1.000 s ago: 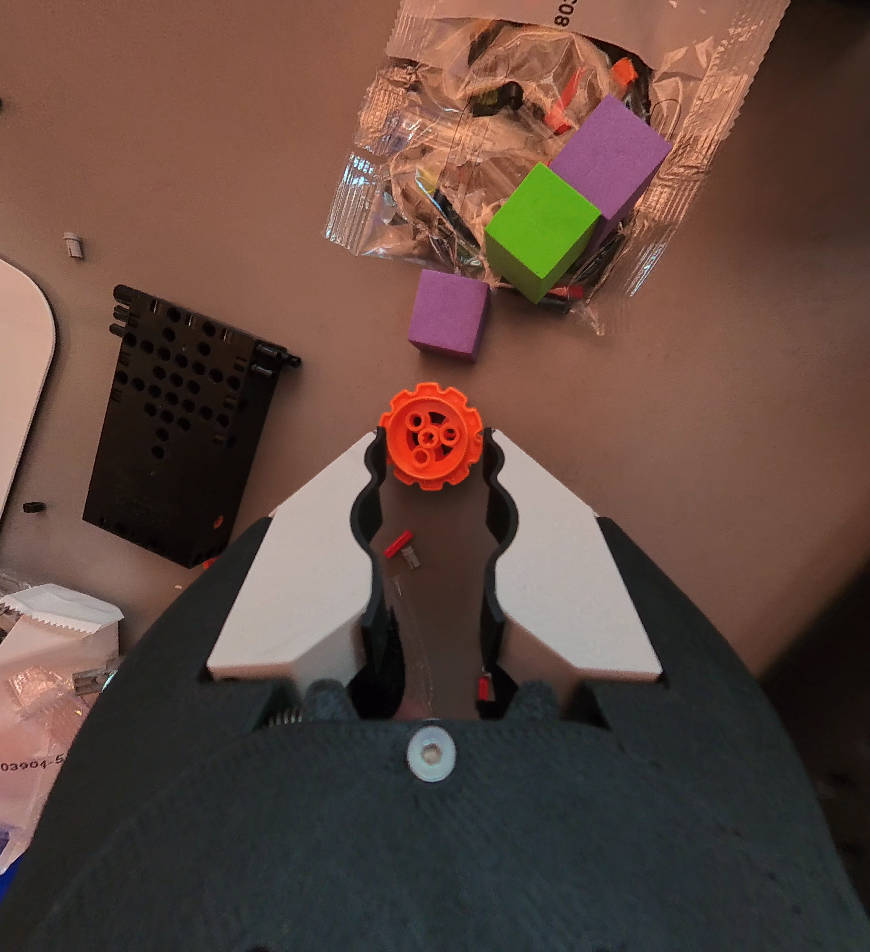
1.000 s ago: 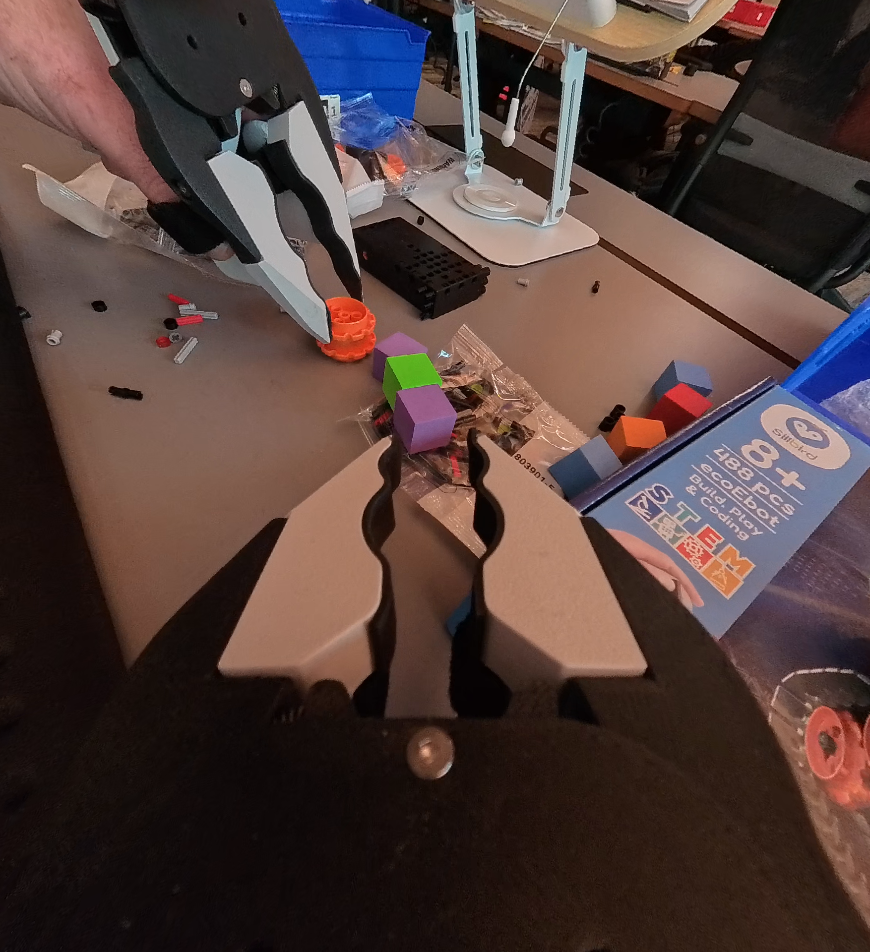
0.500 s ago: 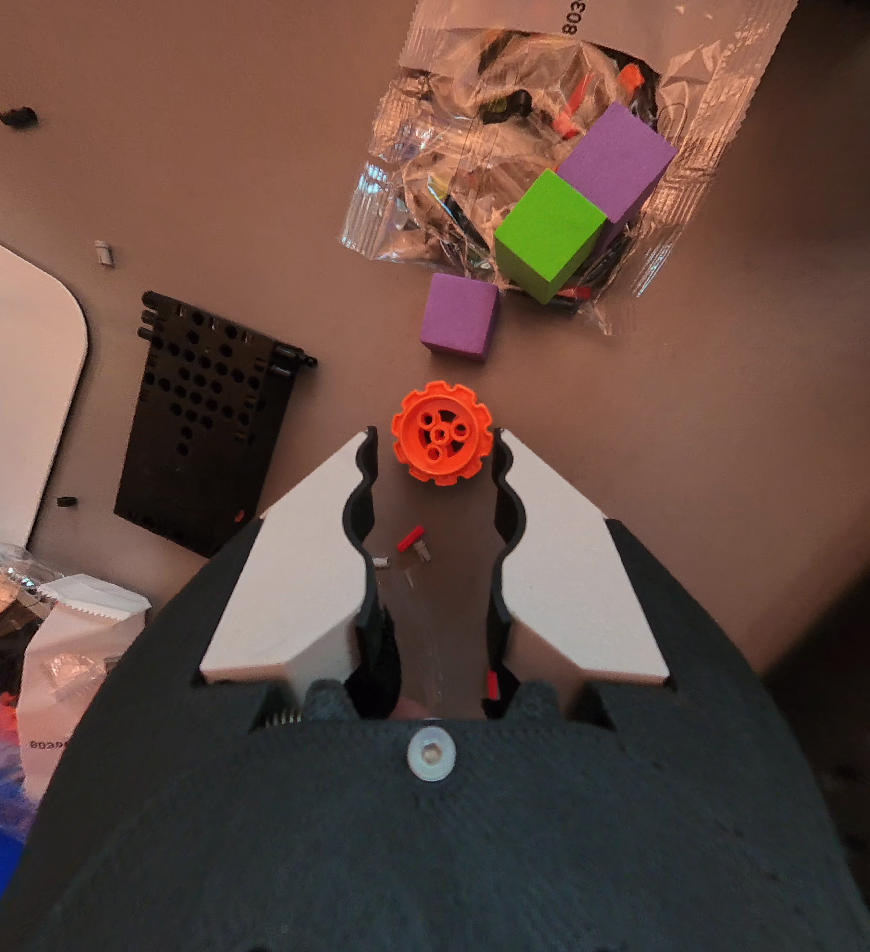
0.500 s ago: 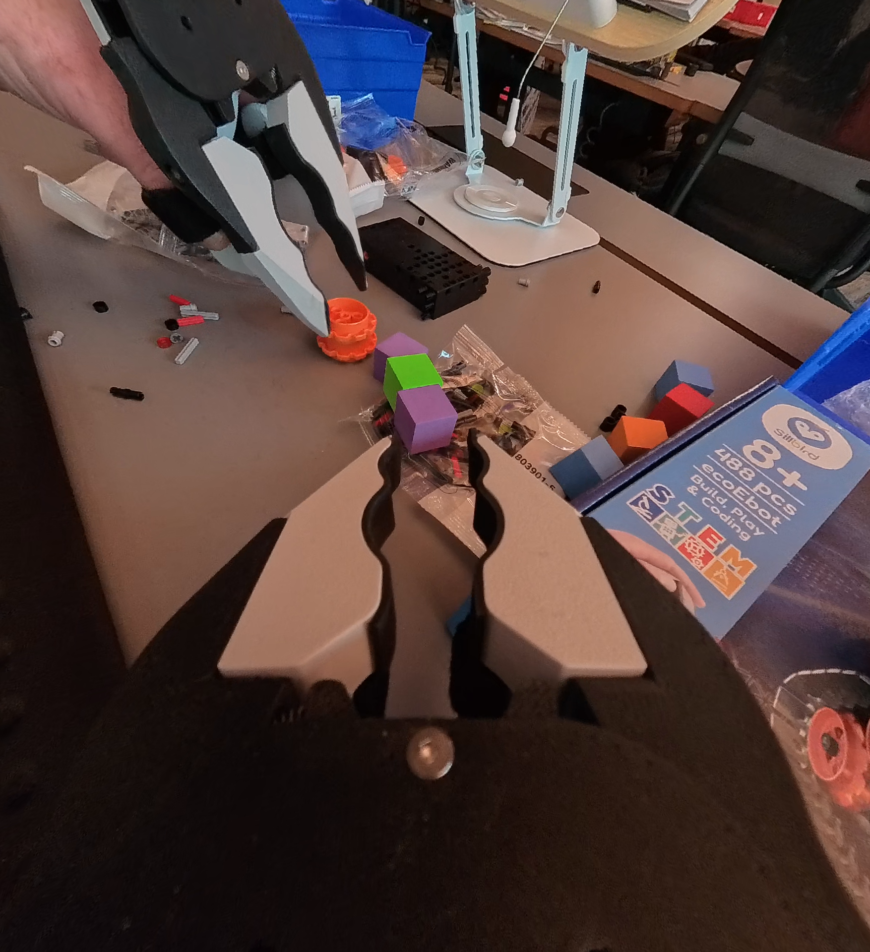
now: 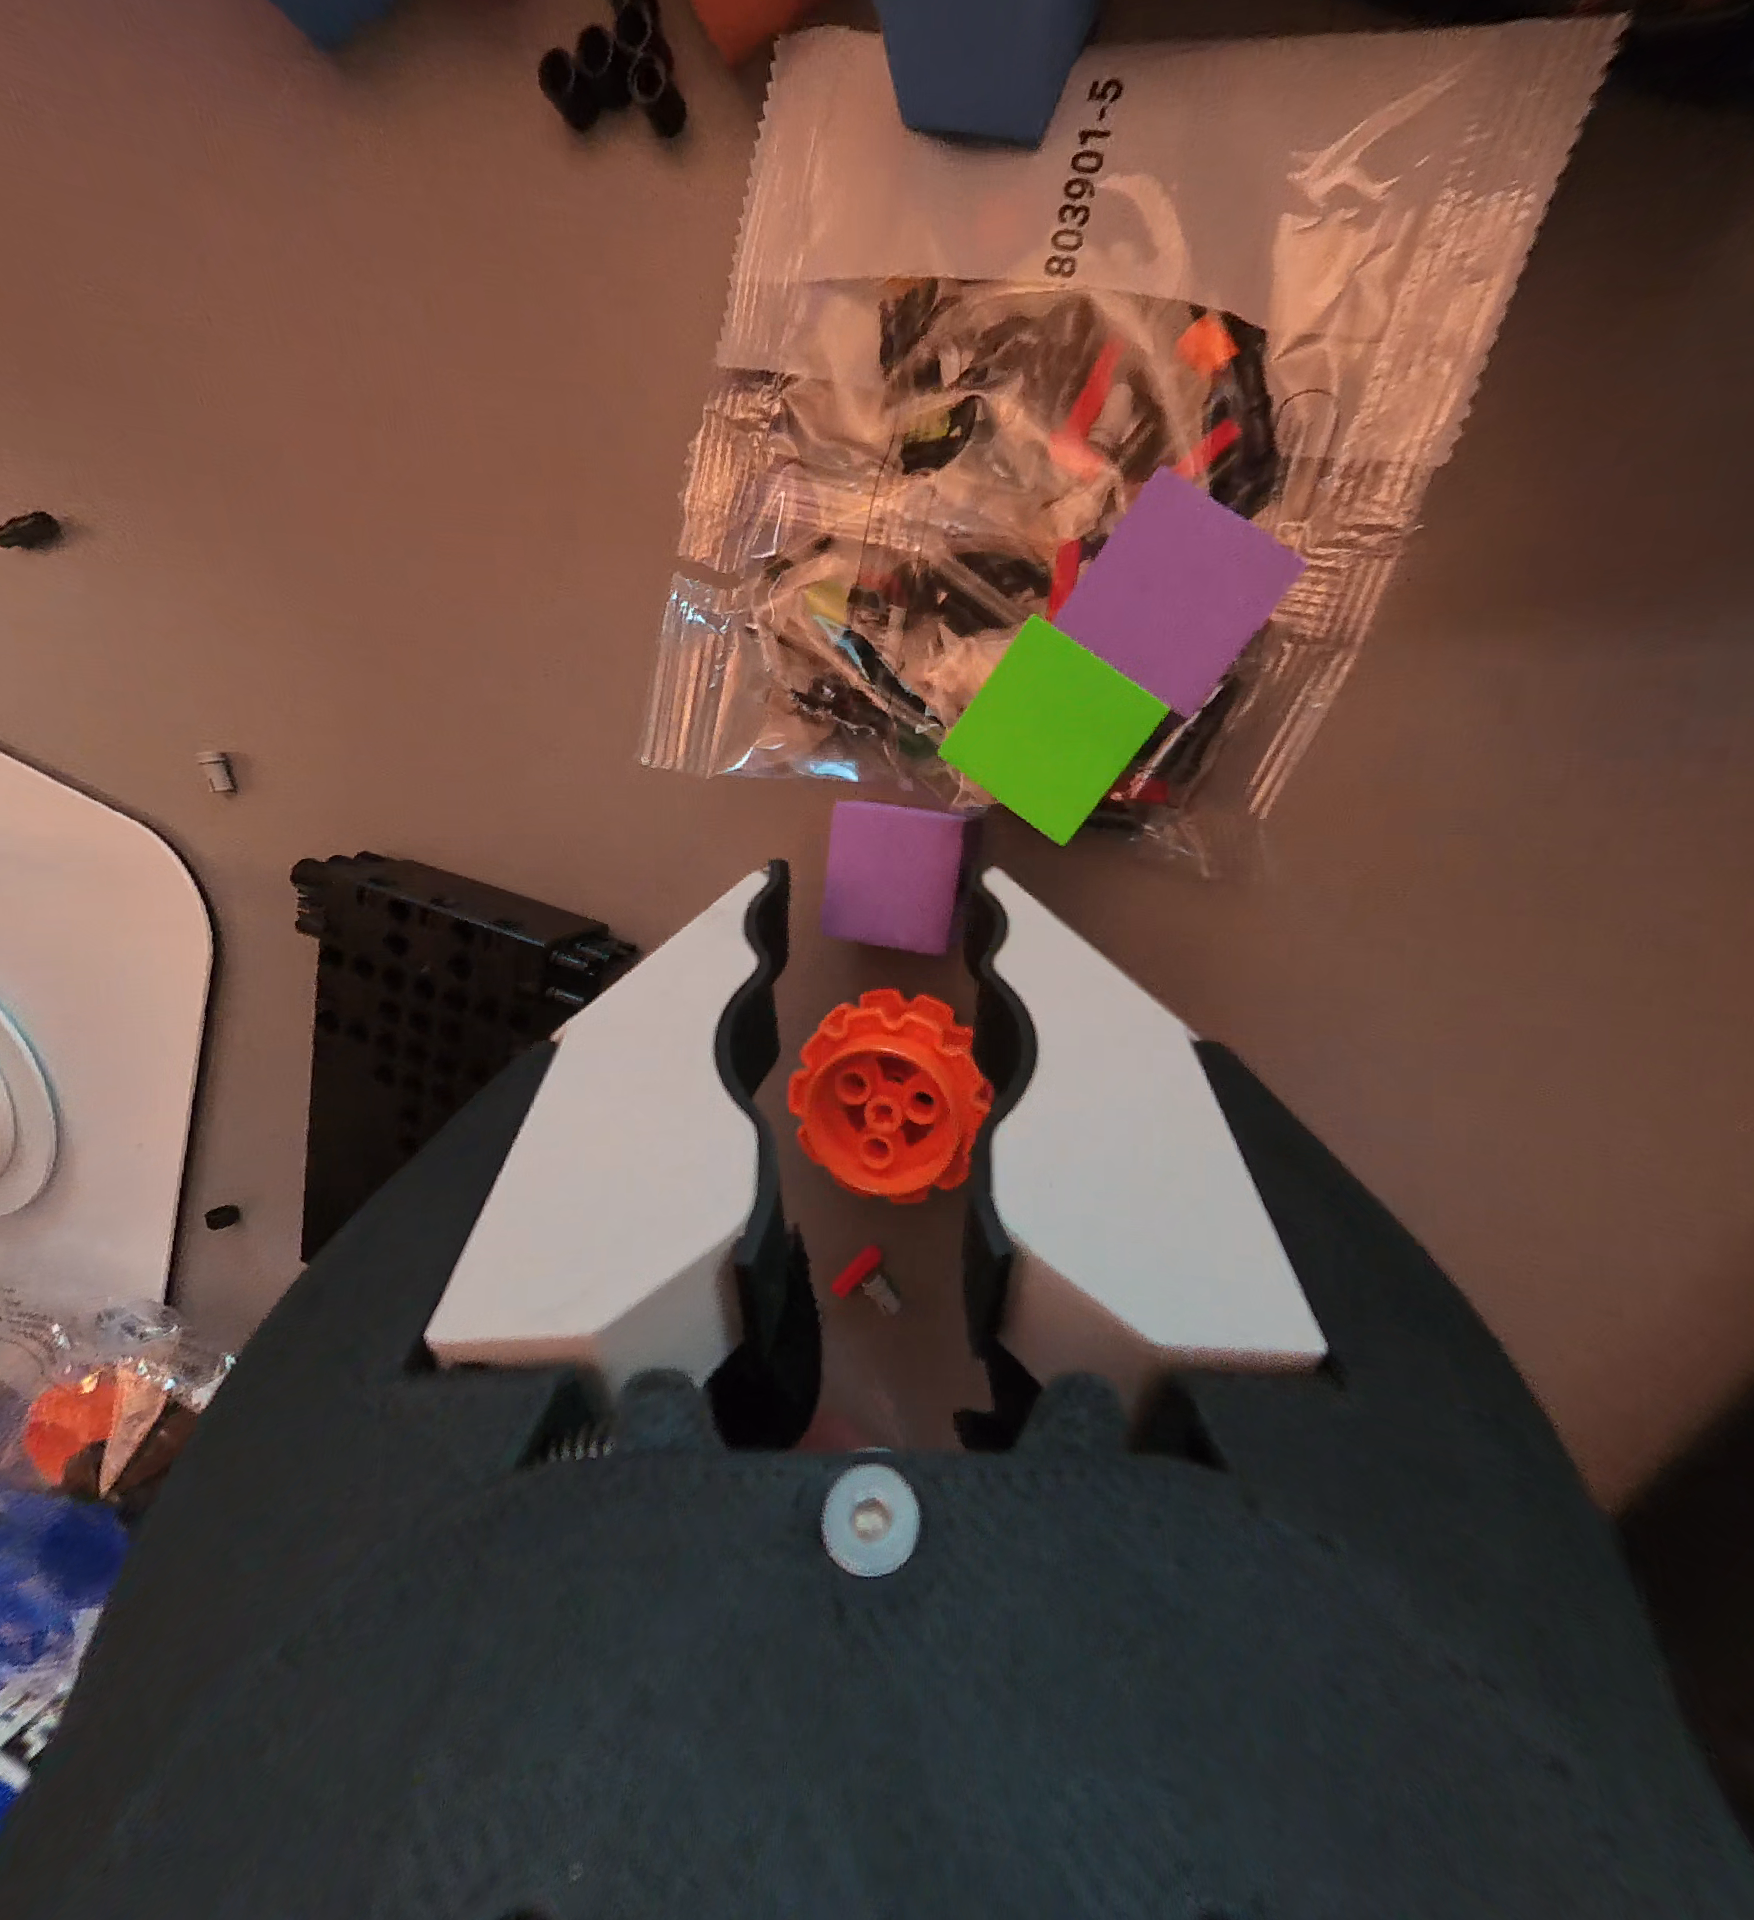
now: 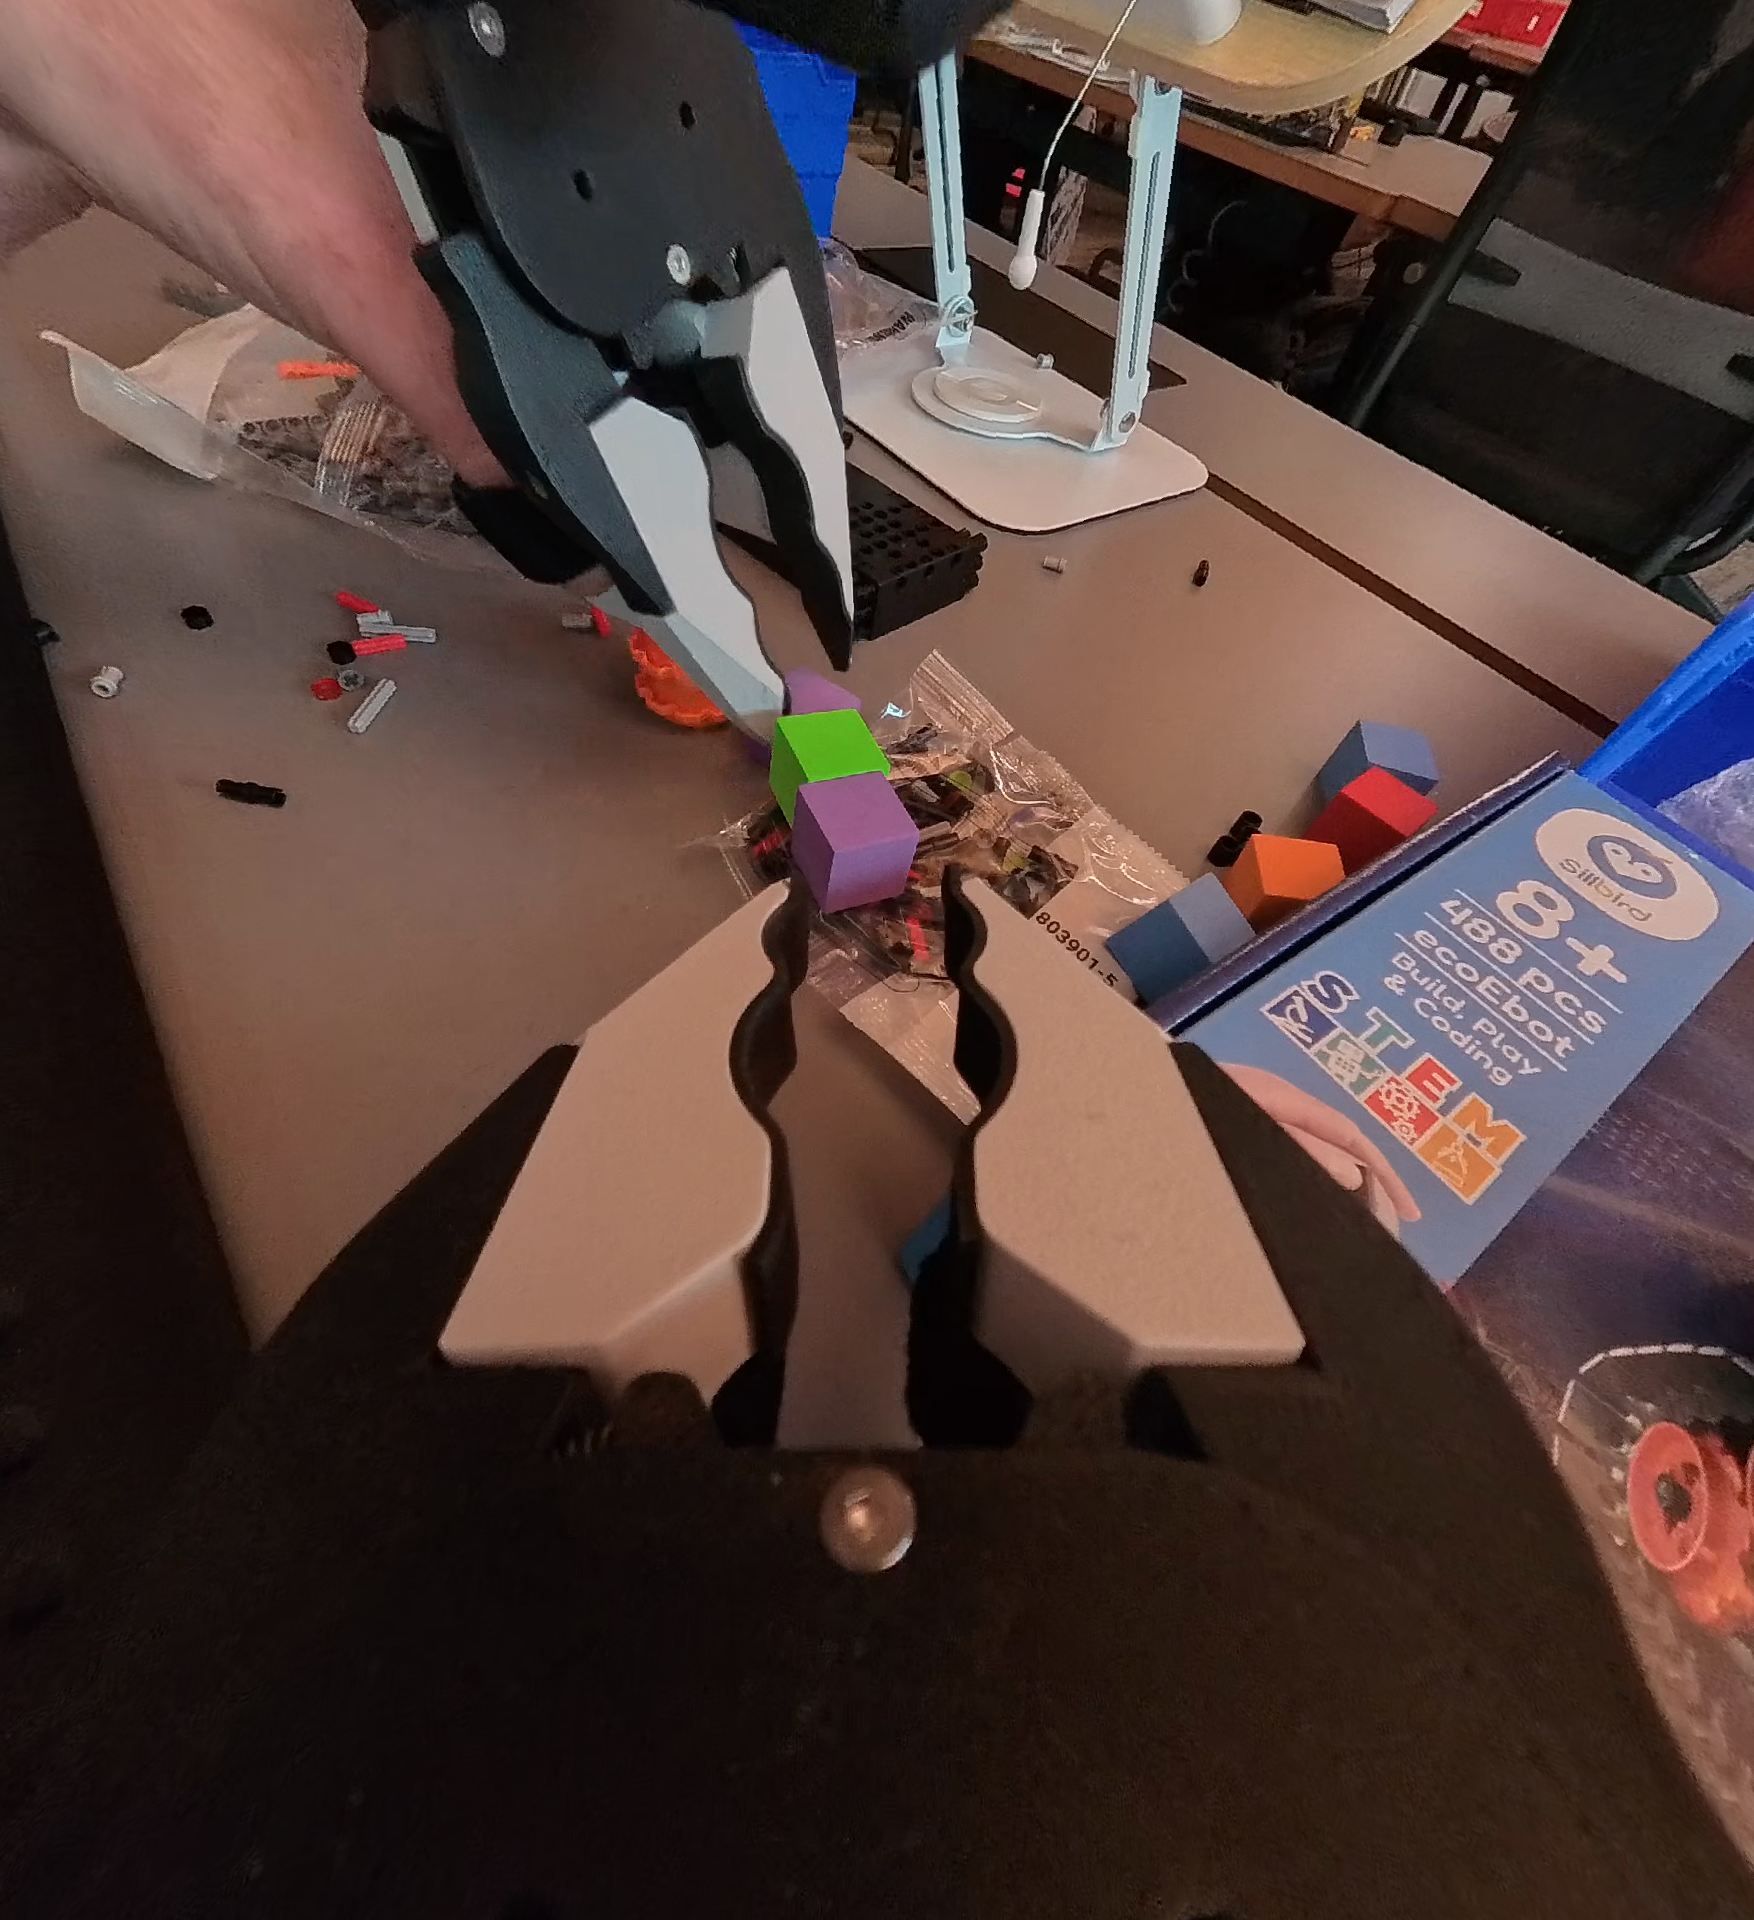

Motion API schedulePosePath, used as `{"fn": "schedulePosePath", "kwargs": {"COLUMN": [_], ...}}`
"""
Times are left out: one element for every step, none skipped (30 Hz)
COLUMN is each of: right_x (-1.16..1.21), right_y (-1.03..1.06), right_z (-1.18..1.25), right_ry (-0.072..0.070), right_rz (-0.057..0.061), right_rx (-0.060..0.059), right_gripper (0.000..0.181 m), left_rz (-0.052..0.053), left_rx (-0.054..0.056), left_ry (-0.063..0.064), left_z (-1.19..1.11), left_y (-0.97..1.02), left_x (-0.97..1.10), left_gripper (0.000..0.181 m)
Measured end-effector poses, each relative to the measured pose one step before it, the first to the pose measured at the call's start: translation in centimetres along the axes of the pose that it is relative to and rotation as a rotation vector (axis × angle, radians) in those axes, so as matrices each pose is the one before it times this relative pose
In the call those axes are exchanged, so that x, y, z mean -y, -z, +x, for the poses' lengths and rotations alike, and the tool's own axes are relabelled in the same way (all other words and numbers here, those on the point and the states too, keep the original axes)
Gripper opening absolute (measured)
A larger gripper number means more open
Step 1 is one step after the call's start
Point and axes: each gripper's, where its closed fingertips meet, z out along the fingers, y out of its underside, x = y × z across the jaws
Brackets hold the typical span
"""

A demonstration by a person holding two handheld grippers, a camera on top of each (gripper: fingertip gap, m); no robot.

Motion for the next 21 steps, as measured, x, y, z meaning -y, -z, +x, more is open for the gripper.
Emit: {"fn": "schedulePosePath", "kwargs": {"right_x": [0.024, 0.017, 0.019, 0.016, 0.008, 0.002, 0.003, 0.018, 0.018, 0.023, 0.013, 0.027, 0.018, 0.029, 0.019, -0.001, 0.012, 0.012, 0.012, -0.016, -0.007], "right_y": [0.017, 0.014, 0.005, 0.009, -0.009, -0.006, 0.001, 0.007, 0.012, 0.018, 0.016, 0.009, 0.014, 0.026, -0.002, 0.002, 0.003, 0.005, 0.011, -0.008, 0.002], "right_z": [0.018, 0.009, 0.002, -0.016, -0.03, -0.018, -0.019, -0.001, 0.015, 0.014, 0.005, 0.009, 0.002, -0.009, -0.001, -0.024, -0.012, -0.021, 0.003, 0.004, 0.01], "right_ry": [-0.0012, -0.0009, -0.0006, 0.0002, 0.001, 0.0012, 0.0006, -0.0002, -0.0008, -0.001, -0.0008, -0.0004, 0.0, -0.0002, -0.0005, -0.0002, 0.0005, 0.0011, 0.0007, 0.0, -0.0005], "right_rz": [0.0011, 0.0011, 0.0011, 0.0007, 0.0001, -0.0003, 0.0, 0.0009, 0.0013, 0.001, 0.0008, 0.0009, 0.0011, 0.0014, 0.0008, -0.0002, 0.0001, 0.0008, 0.0004, -0.0007, -0.0004], "right_rx": [-0.0003, -0.0002, 0.0004, 0.0007, 0.0005, 0.0005, 0.0002, 0.0, 0.0, 0.0001, 0.0, 0.0001, -0.0001, 0.0, 0.0007, 0.0009, 0.0005, -0.0001, -0.0004, -0.0004, -0.0003], "right_gripper": [0.024, 0.024, 0.024, 0.024, 0.024, 0.024, 0.024, 0.024, 0.024, 0.024, 0.024, 0.024, 0.024, 0.024, 0.024, 0.025, 0.025, 0.025, 0.024, 0.024, 0.024], "left_rz": [-0.0047, 0.0065, 0.0029, 0.0054, 0.0109, 0.0127, 0.0096, 0.0078, 0.0078, 0.0063, 0.0022, 0.0005, -0.0015, -0.0015, -0.0023, -0.0084, -0.0126, -0.0131, -0.0085, -0.0027, 0.0003], "left_rx": [0.0111, -0.001, -0.0016, 0.0039, 0.0032, 0.0031, 0.0068, 0.0099, 0.0072, 0.0056, 0.0029, -0.0027, -0.0088, -0.005, -0.0058, -0.0114, -0.0054, -0.0008, -0.0047, -0.0042, 0.0013], "left_ry": [-0.0032, 0.0018, 0.0042, 0.0026, 0.0041, 0.006, 0.0035, 0.0015, 0.0034, 0.006, 0.0078, 0.0105, 0.0122, 0.01, 0.0111, 0.0091, 0.0022, 0.0013, 0.0016, 0.0007, 0.0023], "left_z": [-0.159, -0.007, -0.049, -0.166, -0.18, -0.196, -0.237, -0.259, -0.217, -0.23, -0.194, -0.103, 0.002, -0.027, 0.012, 0.147, 0.125, 0.111, 0.202, 0.193, 0.077], "left_y": [-0.138, -0.048, 0.04, 0.143, 0.292, 0.425, 0.549, 0.663, 0.733, 0.749, 0.715, 0.625, 0.499, 0.357, 0.195, 0.022, -0.101, -0.196, -0.217, -0.2, -0.176], "left_x": [0.063, 0.197, 0.101, 0.117, 0.198, 0.228, 0.177, 0.126, 0.095, 0.003, -0.145, -0.269, -0.378, -0.415, -0.439, -0.524, -0.559, -0.497, -0.366, -0.211, -0.12], "left_gripper": [0.026, 0.025, 0.024, 0.024, 0.024, 0.024, 0.024, 0.024, 0.024, 0.024, 0.024, 0.024, 0.024, 0.024, 0.024, 0.024, 0.024, 0.024, 0.024, 0.024, 0.024]}}
